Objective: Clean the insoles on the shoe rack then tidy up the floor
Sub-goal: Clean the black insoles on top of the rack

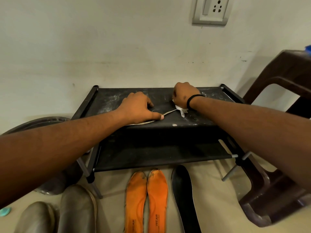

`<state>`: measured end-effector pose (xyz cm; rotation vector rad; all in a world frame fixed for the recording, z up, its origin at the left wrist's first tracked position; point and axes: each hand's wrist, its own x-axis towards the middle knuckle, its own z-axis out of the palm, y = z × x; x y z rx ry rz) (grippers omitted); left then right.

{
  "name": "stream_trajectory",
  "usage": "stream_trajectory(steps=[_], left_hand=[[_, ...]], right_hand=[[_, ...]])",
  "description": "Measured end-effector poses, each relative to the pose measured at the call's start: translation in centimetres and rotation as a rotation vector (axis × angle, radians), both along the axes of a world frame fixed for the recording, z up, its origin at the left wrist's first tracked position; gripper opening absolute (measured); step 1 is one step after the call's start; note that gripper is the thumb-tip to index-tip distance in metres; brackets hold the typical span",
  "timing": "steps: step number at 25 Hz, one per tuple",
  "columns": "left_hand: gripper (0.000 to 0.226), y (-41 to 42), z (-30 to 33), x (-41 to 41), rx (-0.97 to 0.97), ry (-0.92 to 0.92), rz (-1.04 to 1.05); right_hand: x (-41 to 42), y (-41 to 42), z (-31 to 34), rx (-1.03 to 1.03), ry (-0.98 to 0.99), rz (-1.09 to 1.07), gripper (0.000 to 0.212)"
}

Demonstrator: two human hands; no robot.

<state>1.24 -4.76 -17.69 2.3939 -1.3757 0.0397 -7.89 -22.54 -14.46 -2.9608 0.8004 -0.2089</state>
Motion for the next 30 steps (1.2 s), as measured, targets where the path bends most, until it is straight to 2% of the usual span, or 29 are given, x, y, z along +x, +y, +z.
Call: stream_trajectory(steps=[2,7,12,17,22,27,30], left_hand=[[0.091,0.0,0.0,0.0,0.0,0.014,-0.002],[0.097,0.1,-0.2,0.2,-0.003,0.028,-0.005],[0.102,-0.1,0.1,0.0,0.023,0.029,0.009],[0.097,0.0,-0.2,0.2,0.016,0.029,0.006],[0.097,-0.3,-0.1,0.3,0.019,0.043,0.006],[0.095,-0.1,-0.3,0.6,0.007,0.018,-0.002],[0.098,-0.3,-0.1,0.3,0.017,0.038,-0.008]], right_hand=[[-0.1,-0.6,-0.3,-0.004,-0.019,-0.036,0.016],[-1.2,1.5,-0.6,0.169,0.051,0.256,0.011],[-1.7,-2.0,-0.1,0.003,0.02,0.053,0.012],[-2.3,1.8,-0.7,0.21,0.067,0.307,0.009],[-2.1,-2.1,-0.1,0.008,0.038,0.058,0.009],[-2.5,1.8,-0.8,0.191,0.059,0.306,0.011],[-2.0,-0.6,-0.4,0.051,0.055,0.169,0.014]])
